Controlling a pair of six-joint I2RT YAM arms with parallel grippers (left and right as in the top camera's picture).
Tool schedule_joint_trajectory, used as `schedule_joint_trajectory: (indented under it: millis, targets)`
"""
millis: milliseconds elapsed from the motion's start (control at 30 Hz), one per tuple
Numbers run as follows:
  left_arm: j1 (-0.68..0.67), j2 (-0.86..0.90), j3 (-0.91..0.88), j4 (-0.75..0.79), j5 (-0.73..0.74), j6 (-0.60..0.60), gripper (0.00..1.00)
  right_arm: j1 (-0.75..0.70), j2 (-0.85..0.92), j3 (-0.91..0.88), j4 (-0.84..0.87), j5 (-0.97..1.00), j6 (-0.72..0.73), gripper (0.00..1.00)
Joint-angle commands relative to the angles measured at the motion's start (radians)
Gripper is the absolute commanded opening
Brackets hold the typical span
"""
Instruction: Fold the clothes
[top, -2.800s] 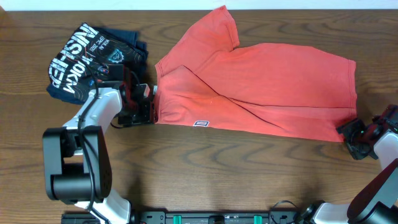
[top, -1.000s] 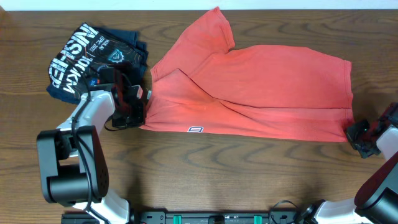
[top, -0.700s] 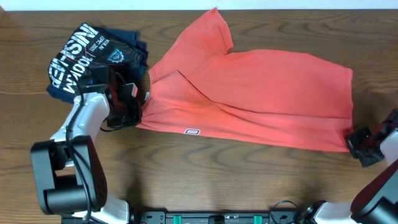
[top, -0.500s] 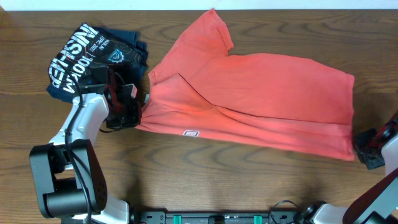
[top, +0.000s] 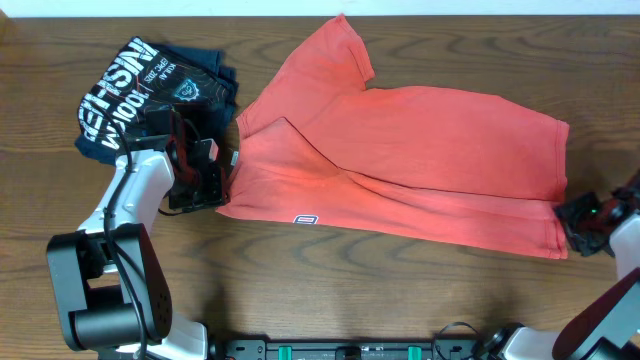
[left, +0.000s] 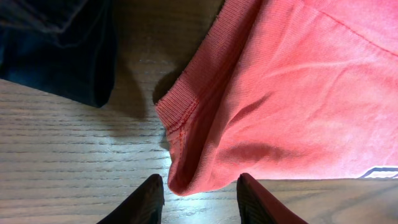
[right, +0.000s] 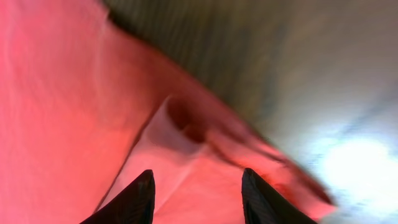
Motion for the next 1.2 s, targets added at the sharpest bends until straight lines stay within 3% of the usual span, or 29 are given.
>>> schedule_joint_trajectory:
  millis: [0,200,333,433,533,1167]
  targets:
    - [0.005,-0.017,0.028,-0.003,-0.005,0.005,0.41,0.029,0.050,-0.003,0.004,-0.006,0.008,0.44]
    - [0.005,-0.017,0.028,-0.003,-0.005,0.005,0.41,0.030,0.138,-0.003,0.092,-0.049,0.015,0.40]
    - [0.005,-0.017,0.028,-0.003,-0.005,0.005,0.41,0.029,0.157,-0.003,0.127,-0.124,0.015,0.12]
    - [0.005,-0.017,0.028,-0.003,-0.005,0.005,0.41,0.019,0.147,-0.002,0.130,-0.175,0.015,0.05]
    - [0.005,-0.017,0.028,-0.003,-0.005,0.005,0.41,-0.010,0.137,-0.002,0.121,-0.271,0.016,0.01]
    - [0.005,-0.017,0.028,-0.003,-0.005,0.005,0.41,-0.169,0.124,0.013,0.119,-0.344,-0.004,0.01]
